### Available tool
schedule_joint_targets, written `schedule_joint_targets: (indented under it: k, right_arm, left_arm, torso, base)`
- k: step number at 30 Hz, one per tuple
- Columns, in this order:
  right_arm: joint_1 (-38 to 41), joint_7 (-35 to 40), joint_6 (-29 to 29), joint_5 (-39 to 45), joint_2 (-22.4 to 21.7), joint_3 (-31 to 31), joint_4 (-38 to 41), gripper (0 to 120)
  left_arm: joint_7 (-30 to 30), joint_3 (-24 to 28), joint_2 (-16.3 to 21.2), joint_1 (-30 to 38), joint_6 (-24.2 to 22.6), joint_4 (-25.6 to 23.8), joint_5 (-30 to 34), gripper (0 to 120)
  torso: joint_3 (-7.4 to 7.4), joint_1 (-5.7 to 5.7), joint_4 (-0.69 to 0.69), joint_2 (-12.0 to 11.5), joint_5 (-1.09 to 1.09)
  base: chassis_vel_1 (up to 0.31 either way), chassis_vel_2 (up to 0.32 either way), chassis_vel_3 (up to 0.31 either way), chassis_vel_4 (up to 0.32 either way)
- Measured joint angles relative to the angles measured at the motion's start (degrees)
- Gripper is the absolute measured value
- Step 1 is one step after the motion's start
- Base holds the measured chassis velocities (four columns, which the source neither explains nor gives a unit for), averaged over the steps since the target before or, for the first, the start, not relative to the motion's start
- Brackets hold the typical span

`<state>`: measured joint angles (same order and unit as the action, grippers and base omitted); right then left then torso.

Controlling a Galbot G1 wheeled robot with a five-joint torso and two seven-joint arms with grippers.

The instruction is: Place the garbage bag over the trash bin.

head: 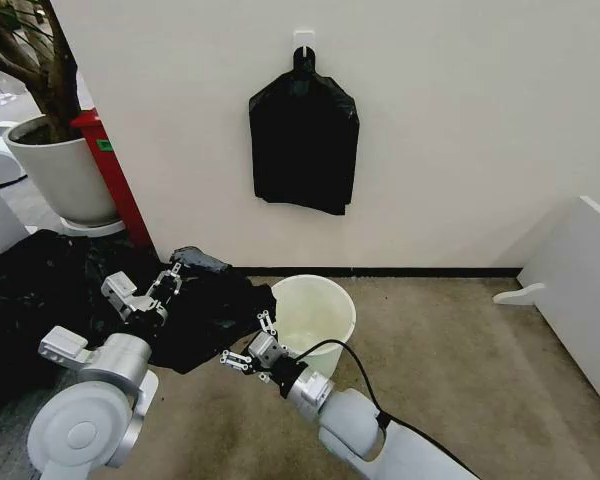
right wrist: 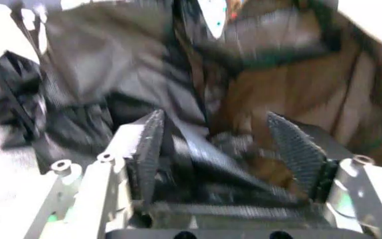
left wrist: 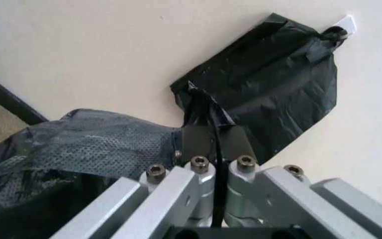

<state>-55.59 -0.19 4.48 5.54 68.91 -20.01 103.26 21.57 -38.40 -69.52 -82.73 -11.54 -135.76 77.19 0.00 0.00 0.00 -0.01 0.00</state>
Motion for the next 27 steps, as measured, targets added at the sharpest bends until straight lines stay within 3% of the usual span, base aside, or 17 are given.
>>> schedule_joint_targets:
  k: [5, 10, 12, 13, 21, 27]
  right_arm:
    - [-0.07, 0.86, -0.81, -0.8, 0.16, 0.12, -0.69, 59]
    - [-0.53, 2.35, -1.45, -1.09, 0.51, 0.82, -0.61, 38]
    - [-0.71, 2.4, -1.33, -1.11, 0.51, 1.05, -0.51, 35]
    - [-1.02, 2.4, -0.71, -1.12, 0.48, 1.39, -0.37, 27]
    - [-2.25, 3.8, 2.57, -0.84, 0.79, 2.89, -0.18, 0]
    - [-2.76, 5.11, 4.55, 0.27, 1.28, 4.54, 0.22, 0]
  left_arm:
    - [0.03, -0.17, 0.09, -0.08, 0.02, -0.07, -0.05, 0]
    - [0.05, -0.21, 0.14, -0.19, 0.06, -0.42, -0.07, 0]
    - [0.05, -0.24, 0.14, -0.2, 0.08, -0.47, -0.07, 0]
    - [0.06, -0.29, 0.16, -0.24, 0.12, -0.54, -0.08, 0]
    - [0.07, -0.41, 0.13, -0.36, 0.3, -0.64, -0.13, 0]
    - [0.06, -0.53, 0.21, -0.41, 0.59, -0.16, -0.3, 0]
  torso:
    - [0.0, 0.0, 0.0, 0.0, 0.0]
    - [0.0, 0.0, 0.0, 0.0, 0.0]
    - [0.0, 0.0, 0.0, 0.0, 0.0]
    - [0.0, 0.0, 0.0, 0.0, 0.0]
    - [0.0, 0.0, 0.0, 0.0, 0.01]
    - [0.0, 0.0, 0.0, 0.0, 0.01]
  base:
    - [0.0, 0.0, 0.0, 0.0]
    - [0.0, 0.0, 0.0, 0.0]
    - [0.0, 0.0, 0.0, 0.0]
    - [0.0, 0.0, 0.0, 0.0]
    - [0.0, 0.0, 0.0, 0.0]
    - [0.0, 0.0, 0.0, 0.0]
